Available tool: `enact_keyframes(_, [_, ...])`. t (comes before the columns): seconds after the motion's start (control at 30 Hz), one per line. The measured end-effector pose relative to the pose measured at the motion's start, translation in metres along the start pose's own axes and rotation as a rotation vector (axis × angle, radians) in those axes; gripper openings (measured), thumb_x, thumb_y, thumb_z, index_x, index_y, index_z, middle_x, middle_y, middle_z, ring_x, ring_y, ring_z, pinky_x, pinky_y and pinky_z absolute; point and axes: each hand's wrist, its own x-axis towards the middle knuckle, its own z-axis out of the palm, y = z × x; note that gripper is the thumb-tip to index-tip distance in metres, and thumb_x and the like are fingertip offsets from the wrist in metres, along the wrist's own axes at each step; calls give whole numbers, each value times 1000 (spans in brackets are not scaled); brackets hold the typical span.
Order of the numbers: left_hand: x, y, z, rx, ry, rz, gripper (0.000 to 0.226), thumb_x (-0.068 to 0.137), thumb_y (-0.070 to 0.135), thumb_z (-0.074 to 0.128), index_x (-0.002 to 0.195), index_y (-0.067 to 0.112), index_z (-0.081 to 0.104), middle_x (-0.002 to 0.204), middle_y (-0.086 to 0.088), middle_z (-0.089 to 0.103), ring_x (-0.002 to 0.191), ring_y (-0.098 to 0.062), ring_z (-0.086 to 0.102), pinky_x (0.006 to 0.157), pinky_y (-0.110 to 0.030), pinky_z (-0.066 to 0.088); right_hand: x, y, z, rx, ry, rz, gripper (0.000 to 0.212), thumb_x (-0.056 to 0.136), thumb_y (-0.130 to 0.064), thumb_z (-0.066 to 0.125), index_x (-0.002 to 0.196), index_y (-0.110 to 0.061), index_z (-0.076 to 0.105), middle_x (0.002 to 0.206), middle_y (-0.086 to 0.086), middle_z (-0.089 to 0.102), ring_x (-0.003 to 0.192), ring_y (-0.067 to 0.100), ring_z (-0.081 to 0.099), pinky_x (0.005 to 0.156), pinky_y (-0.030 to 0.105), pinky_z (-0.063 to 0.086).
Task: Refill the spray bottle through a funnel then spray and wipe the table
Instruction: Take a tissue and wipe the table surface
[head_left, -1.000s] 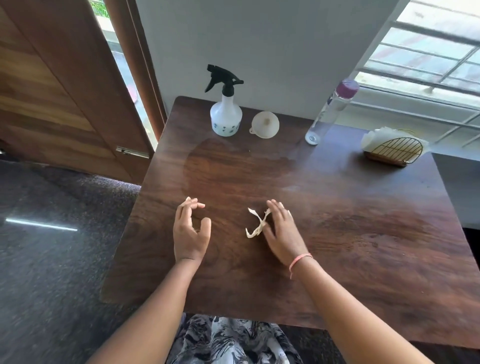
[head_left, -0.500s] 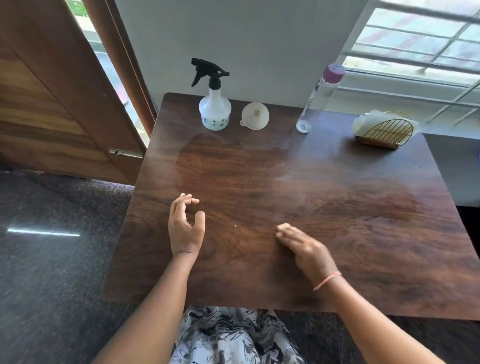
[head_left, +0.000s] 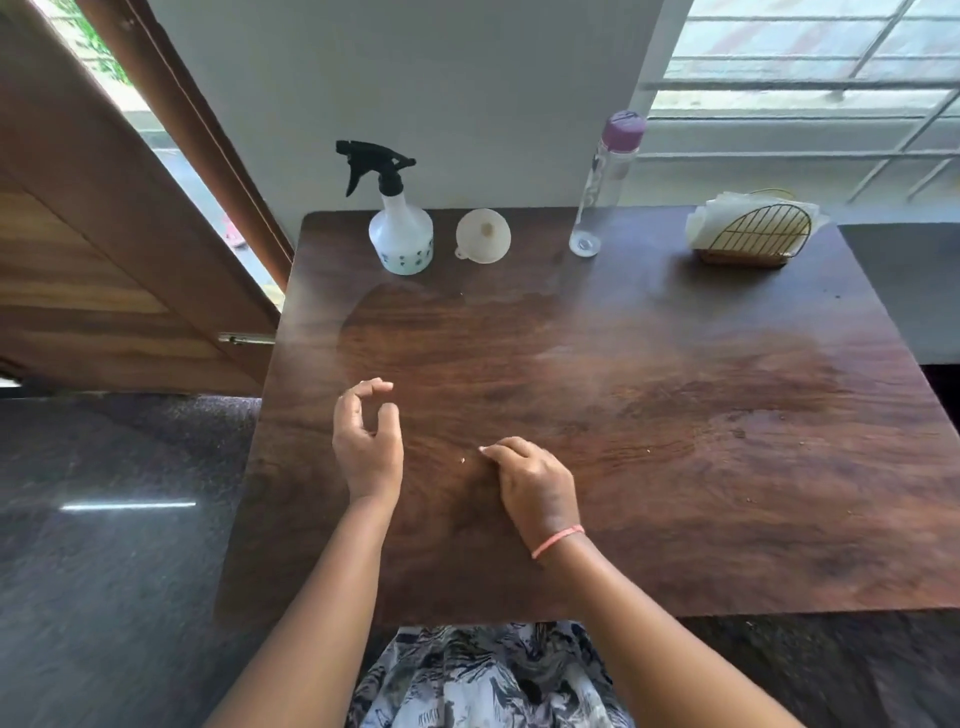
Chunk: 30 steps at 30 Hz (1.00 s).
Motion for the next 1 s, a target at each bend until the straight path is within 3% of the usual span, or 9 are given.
enact_keyframes(0.2, [1, 11, 23, -42, -16, -39, 24, 78, 12, 51, 96, 15, 66, 107, 6, 67, 109, -8, 60, 107, -36, 42, 10, -8, 24, -90, -101, -139, 18, 78, -5, 68, 94, -14, 73, 88, -3, 68, 82, 20, 61, 62, 30, 55])
enact_keyframes(0.3, [0, 11, 29, -54, -38, -49, 22, 79, 12, 52, 96, 16, 66, 106, 5, 67, 108, -8, 60, 107, -37, 42, -1, -19, 33, -95, -181, -326, 13, 90, -11, 59, 91, -9, 71, 87, 1, 63, 81, 22, 57, 68, 33, 53])
enact_keyframes(0.47, [10, 8, 38, -80, -59, -68, 22, 77, 17, 52, 92, 26, 66, 106, 5, 68, 109, -12, 60, 106, -43, 42, -6, -7, 23, -102, -266, -506, 29, 93, -18, 46, 79, -10, 71, 81, 0, 64, 76, 21, 61, 61, 31, 52])
enact_keyframes(0.57, [23, 11, 49, -97, -60, -95, 21, 77, 20, 52, 91, 29, 65, 105, 7, 68, 106, -14, 62, 103, -45, 44, 2, 24, -15, -103, -306, -363, 24, 88, -25, 51, 82, -13, 71, 84, -1, 64, 81, 20, 60, 63, 30, 53])
enact_keyframes(0.63, [28, 14, 56, -109, -54, -95, 21, 77, 21, 52, 89, 33, 64, 104, 7, 69, 104, -17, 63, 100, -47, 46, 8, 52, -48, -122, -242, -223, 26, 68, -32, 64, 86, -16, 71, 89, -2, 64, 85, 19, 58, 70, 27, 52])
enact_keyframes(0.7, [29, 19, 64, -136, -58, -102, 23, 77, 19, 52, 86, 37, 63, 104, 5, 69, 104, -18, 63, 100, -48, 46, 9, 82, -80, -172, -115, -44, 27, 61, -19, 73, 88, -14, 73, 91, 1, 67, 85, 21, 59, 74, 26, 50])
enact_keyframes(0.83, [22, 19, 84, -128, -122, -148, 23, 76, 20, 52, 86, 38, 64, 102, 7, 69, 96, -25, 64, 95, -54, 47, -6, 123, -102, -282, 74, 331, 20, 73, 7, 73, 87, -7, 75, 89, 6, 70, 82, 28, 65, 66, 33, 56])
enact_keyframes(0.93, [13, 20, 97, -99, -191, -157, 23, 75, 20, 52, 86, 36, 64, 100, 6, 68, 94, -30, 63, 92, -58, 47, -22, 113, -84, -312, 82, 328, 17, 88, -4, 60, 99, -2, 72, 101, 13, 68, 93, 30, 64, 71, 38, 58])
enact_keyframes(1.0, [7, 25, 103, -93, -207, -153, 23, 75, 19, 52, 85, 36, 65, 101, 5, 68, 97, -24, 63, 94, -54, 47, -31, 92, -66, -257, 23, 300, 34, 95, -15, 42, 111, 1, 68, 113, 16, 64, 107, 26, 57, 82, 34, 56])
